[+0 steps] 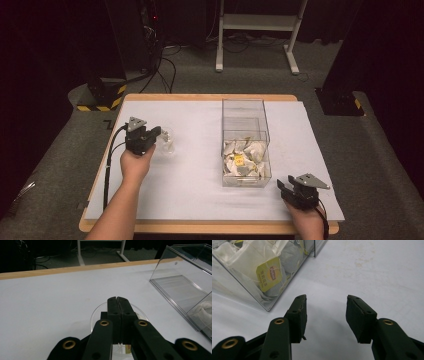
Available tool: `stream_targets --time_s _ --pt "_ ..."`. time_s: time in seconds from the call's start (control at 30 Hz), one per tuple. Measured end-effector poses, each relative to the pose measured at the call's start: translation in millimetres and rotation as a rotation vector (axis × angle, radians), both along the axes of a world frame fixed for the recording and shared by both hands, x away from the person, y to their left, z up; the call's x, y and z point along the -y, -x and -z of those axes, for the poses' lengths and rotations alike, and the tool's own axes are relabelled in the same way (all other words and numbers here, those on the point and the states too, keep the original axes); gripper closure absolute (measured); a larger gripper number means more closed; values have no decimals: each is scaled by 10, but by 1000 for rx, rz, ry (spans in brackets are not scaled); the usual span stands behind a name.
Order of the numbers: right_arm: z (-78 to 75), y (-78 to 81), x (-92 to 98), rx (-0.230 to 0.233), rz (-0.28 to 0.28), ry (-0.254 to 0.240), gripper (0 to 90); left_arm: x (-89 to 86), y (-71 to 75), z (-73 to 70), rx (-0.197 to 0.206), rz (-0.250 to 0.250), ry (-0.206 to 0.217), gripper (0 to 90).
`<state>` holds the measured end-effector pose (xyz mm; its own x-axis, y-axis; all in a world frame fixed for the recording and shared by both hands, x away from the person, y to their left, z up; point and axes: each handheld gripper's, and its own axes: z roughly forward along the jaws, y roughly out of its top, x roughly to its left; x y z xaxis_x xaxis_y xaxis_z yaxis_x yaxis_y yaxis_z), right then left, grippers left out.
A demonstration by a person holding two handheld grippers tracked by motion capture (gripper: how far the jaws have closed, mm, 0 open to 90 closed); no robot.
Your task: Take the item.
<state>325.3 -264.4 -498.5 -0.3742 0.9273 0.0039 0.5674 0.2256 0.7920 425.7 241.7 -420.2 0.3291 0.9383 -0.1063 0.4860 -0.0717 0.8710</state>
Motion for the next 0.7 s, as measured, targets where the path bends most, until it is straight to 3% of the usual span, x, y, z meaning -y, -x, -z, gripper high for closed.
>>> stream_targets --time_s 0.4,0.43,0.7 --pt "0 3 -3 -1 0 2 515 74 42 -60 18 18 7 734" --pt "2 -8 -4 2 -8 12 515 67 58 -71 18 25 1 683" --pt "3 -16 -17 -5 -5 12 515 -36 150 -109 8 43 9 586"
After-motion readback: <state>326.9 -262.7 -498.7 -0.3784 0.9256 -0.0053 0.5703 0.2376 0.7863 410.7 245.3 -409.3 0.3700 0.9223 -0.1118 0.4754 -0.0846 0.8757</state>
